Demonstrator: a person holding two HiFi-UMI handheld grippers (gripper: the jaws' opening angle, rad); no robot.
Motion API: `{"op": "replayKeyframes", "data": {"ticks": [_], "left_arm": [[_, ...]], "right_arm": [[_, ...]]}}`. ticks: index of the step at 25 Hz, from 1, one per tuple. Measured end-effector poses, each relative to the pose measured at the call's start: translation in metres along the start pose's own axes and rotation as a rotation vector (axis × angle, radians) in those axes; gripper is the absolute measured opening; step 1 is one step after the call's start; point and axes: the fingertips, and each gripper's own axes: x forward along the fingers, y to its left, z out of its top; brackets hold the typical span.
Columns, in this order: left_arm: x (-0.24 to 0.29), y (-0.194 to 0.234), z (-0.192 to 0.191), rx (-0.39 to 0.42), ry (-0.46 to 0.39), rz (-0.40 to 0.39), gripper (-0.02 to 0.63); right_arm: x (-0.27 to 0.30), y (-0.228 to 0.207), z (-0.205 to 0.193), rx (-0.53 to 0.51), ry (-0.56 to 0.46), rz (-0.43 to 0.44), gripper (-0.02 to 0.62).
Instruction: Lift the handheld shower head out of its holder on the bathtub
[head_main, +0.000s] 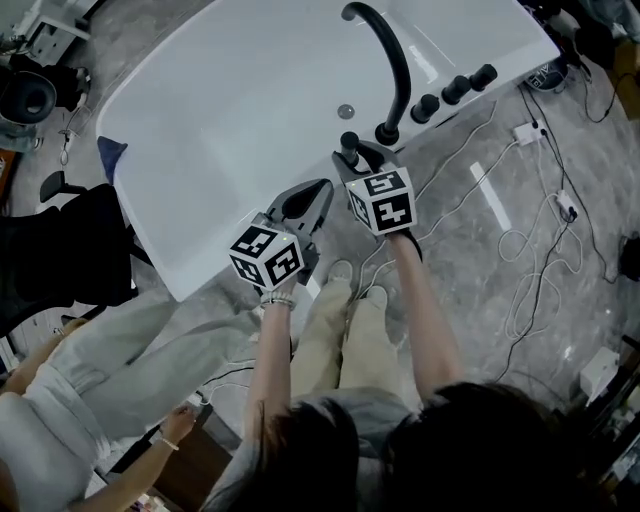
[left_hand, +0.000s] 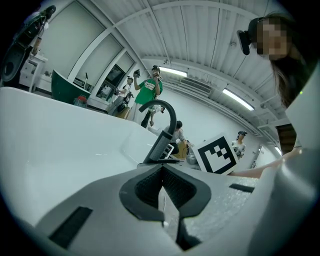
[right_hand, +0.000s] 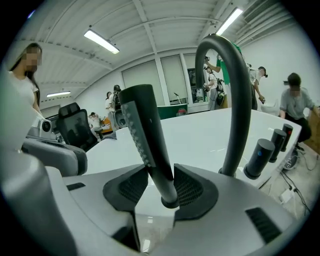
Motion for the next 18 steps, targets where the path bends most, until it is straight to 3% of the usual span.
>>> {"op": "replayKeyframes", "data": {"ticks": [18], "left_arm": [[-0.007,-0.004,0.005,-0.019,0.004,0.007,0.005]], "right_arm": [[-0.011,-0.002,0.006,0.0,0.025,-0.091,0.133]]}}
